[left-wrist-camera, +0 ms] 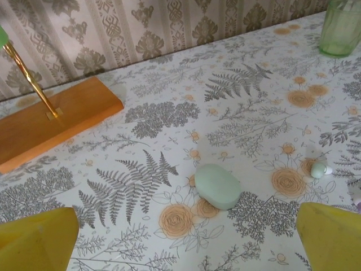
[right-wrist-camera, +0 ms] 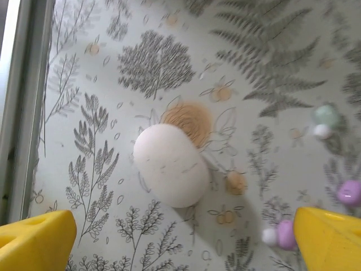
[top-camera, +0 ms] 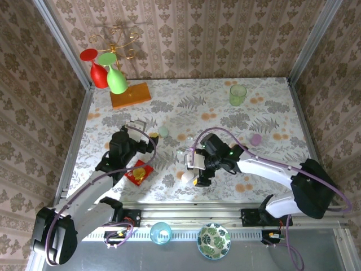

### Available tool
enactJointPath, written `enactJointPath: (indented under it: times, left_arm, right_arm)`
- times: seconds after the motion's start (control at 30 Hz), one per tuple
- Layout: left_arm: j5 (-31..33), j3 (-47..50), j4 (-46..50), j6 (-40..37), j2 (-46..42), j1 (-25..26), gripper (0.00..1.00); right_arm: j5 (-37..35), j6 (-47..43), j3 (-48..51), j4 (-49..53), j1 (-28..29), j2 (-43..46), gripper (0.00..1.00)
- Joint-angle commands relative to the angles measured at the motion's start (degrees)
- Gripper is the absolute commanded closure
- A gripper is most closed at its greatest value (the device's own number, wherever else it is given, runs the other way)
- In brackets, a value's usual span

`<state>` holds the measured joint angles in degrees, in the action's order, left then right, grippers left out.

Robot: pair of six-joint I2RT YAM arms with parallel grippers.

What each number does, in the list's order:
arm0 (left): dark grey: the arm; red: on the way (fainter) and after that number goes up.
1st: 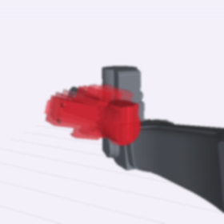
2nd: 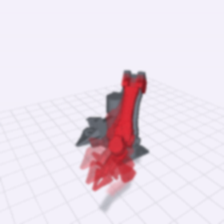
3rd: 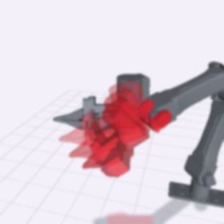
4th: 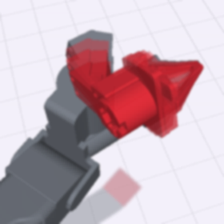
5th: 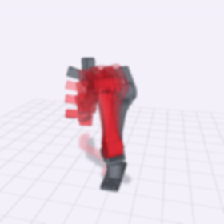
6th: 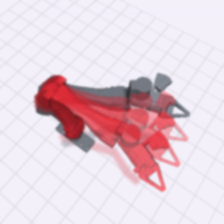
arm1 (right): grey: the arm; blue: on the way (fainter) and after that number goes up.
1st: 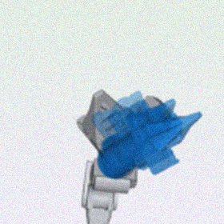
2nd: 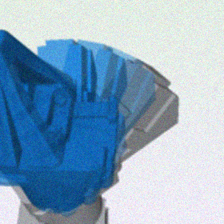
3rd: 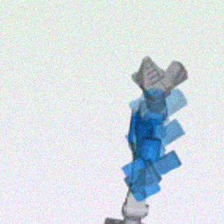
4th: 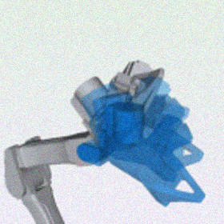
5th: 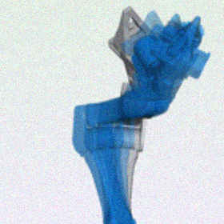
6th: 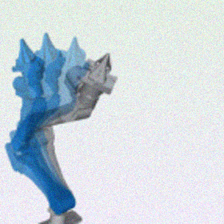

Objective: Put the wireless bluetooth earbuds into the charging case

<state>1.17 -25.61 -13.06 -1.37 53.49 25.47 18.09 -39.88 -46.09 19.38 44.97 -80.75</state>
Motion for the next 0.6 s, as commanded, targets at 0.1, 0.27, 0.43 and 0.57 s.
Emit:
enactJointPath:
  times: [0.1, 0.27, 0.43, 0.57]
  left_arm:
    - [-0.99, -0.06, 1.46, 2.99, -0.91, 0.28, 0.00]
    - [-1.00, -0.15, 1.62, 2.73, -0.77, 0.28, 0.00]
    - [-0.75, -0.67, 2.00, 2.25, -0.48, 0.28, 0.00]
    - [-0.73, -0.52, 2.18, 2.18, -0.49, 0.28, 0.00]
  right_arm:
    - [-4.46, -4.76, -3.93, 2.61, 1.95, -7.66, 0.09]
    - [-5.24, -6.60, -6.75, 2.76, 2.93, -13.00, 0.14]
    - [-5.89, -7.67, -8.91, 3.19, 3.06, -16.55, 0.22]
    - [-6.76, -8.05, -10.46, 4.43, 3.05, -18.40, 0.28]
